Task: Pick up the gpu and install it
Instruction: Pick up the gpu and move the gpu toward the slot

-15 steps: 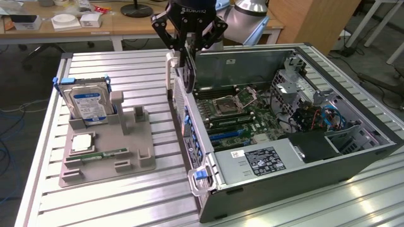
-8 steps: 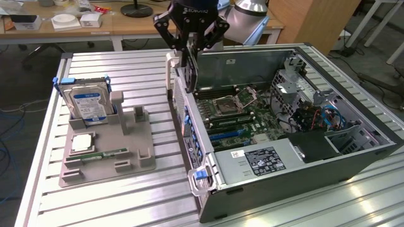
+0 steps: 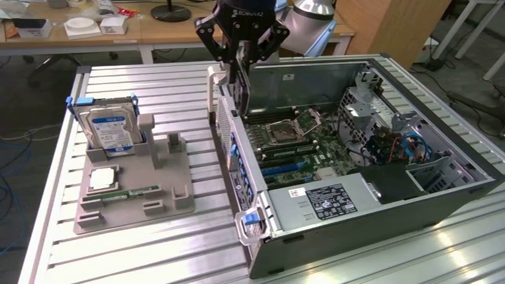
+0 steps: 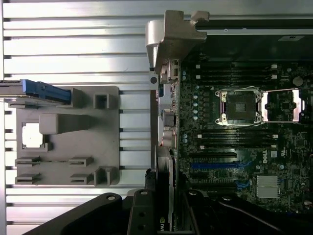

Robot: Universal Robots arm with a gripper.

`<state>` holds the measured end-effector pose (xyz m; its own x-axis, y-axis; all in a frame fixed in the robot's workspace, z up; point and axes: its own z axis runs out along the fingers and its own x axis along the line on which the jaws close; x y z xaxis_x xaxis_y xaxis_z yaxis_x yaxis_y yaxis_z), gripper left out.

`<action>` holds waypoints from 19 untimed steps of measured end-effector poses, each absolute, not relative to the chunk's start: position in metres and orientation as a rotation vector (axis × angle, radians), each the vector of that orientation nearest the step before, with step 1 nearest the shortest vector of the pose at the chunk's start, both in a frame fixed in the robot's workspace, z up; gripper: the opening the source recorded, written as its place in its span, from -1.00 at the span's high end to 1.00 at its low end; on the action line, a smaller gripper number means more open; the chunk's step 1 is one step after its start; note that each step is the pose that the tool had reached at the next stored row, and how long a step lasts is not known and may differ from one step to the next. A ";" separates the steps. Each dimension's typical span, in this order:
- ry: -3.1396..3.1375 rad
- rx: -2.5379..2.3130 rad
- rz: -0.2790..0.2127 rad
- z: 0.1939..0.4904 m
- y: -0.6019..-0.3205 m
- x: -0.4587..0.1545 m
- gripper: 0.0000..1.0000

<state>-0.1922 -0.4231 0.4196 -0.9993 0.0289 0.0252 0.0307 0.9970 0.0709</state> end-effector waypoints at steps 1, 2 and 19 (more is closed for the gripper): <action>-3.115 -0.047 -0.111 0.420 -0.423 -0.192 0.47; -3.115 -0.047 -0.111 0.420 -0.423 -0.191 0.47; -3.115 -0.046 -0.111 0.420 -0.423 -0.183 0.47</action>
<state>-0.1826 -0.4231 0.4196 -0.9993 0.0289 0.0252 0.0307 0.9970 0.0709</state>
